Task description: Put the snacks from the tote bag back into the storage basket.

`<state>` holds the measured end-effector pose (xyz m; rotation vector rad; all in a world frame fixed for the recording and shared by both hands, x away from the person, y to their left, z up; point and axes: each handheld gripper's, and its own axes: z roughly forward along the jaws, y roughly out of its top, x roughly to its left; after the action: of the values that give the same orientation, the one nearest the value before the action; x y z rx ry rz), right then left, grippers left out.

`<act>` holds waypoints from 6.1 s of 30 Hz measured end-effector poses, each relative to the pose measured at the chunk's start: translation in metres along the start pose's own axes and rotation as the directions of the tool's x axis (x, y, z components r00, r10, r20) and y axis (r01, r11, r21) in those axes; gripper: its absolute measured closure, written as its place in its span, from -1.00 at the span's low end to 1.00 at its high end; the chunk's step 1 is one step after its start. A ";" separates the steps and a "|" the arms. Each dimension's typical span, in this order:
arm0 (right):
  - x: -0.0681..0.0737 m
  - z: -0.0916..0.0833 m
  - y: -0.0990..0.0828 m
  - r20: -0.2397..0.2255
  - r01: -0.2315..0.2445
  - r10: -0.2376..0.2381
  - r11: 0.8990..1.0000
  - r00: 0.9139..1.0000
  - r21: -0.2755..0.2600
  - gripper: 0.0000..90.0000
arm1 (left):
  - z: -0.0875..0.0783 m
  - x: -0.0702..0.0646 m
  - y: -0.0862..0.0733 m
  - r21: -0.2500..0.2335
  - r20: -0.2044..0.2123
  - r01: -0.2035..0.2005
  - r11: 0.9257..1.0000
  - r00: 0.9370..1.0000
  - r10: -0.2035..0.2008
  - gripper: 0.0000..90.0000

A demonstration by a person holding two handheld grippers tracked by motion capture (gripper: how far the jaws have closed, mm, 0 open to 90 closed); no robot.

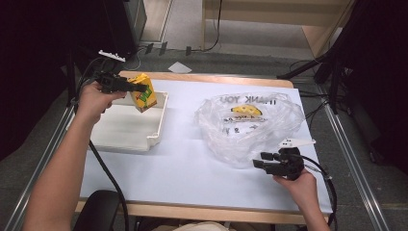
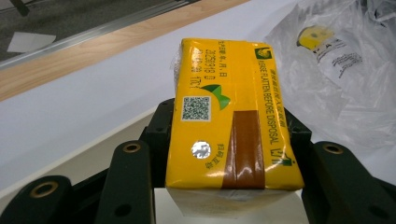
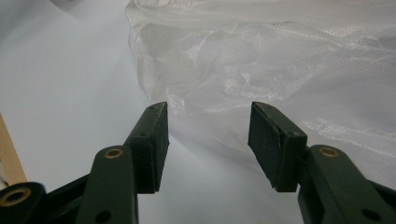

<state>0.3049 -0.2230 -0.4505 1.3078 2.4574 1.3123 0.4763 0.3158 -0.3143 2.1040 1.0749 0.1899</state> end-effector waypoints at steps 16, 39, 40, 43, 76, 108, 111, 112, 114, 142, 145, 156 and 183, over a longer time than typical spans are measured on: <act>0.000 0.000 0.000 0.002 0.000 0.000 1.000 1.000 0.000 0.09 | 0.036 0.009 -0.018 0.032 -0.020 0.011 0.999 1.000 -0.010 0.17; 0.000 0.000 0.000 0.001 0.002 -0.002 1.000 1.000 0.003 0.09 | 0.069 0.012 -0.030 0.049 -0.067 0.000 0.999 0.998 0.004 0.17; 0.000 0.000 0.000 0.001 0.002 -0.002 1.000 1.000 0.003 0.09 | 0.070 0.011 -0.031 0.040 -0.065 -0.004 0.999 0.998 0.006 0.17; 0.000 0.000 0.000 0.000 0.003 -0.003 1.000 1.000 0.005 0.09 | 0.072 0.010 -0.031 0.030 -0.059 -0.005 1.000 0.998 0.007 0.16; 0.000 0.001 0.000 -0.002 0.007 -0.007 1.000 1.000 0.007 0.09 | 0.042 -0.001 -0.024 -0.051 0.018 0.053 0.997 0.998 -0.052 0.01; 0.001 0.004 0.004 -0.015 0.018 -0.018 1.000 1.000 0.004 0.09 | 0.027 -0.053 -0.028 -0.055 0.029 -0.001 0.998 1.000 0.003 0.90; 0.001 0.004 0.004 -0.015 0.016 -0.016 1.000 1.000 0.003 0.09 | 0.026 -0.055 -0.032 -0.059 0.034 0.013 0.998 0.999 -0.011 1.00; 0.000 0.004 0.004 -0.016 0.018 -0.018 1.000 1.000 0.001 0.10 | 0.027 -0.056 -0.034 -0.060 0.033 0.012 0.998 0.999 -0.010 1.00; 0.001 0.004 0.004 -0.017 0.018 -0.018 1.000 1.000 0.003 0.11 | 0.028 -0.057 -0.037 -0.059 0.032 0.012 0.998 0.999 -0.010 1.00; 0.002 0.007 0.003 -0.020 0.032 -0.031 0.999 0.999 0.020 0.12 | 0.054 -0.038 -0.073 -0.042 -0.014 0.073 0.996 0.997 -0.074 1.00; 0.002 0.007 0.003 -0.019 0.031 -0.031 0.999 0.999 0.024 0.12 | 0.057 -0.036 -0.074 -0.037 -0.020 0.076 0.996 0.997 -0.076 1.00; 0.005 0.006 0.001 -0.014 0.040 -0.040 0.999 0.999 0.029 0.11 | 0.063 -0.028 -0.079 -0.026 -0.005 0.087 0.996 0.996 -0.087 1.00; 0.005 0.007 0.000 -0.012 0.043 -0.042 0.998 0.999 0.039 0.11 | 0.060 -0.009 -0.092 -0.046 -0.028 0.171 0.984 0.985 -0.172 1.00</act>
<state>0.3046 -0.2147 -0.4531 1.2526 2.5162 1.2714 0.4381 0.3095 -0.4176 1.9638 1.2538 0.1620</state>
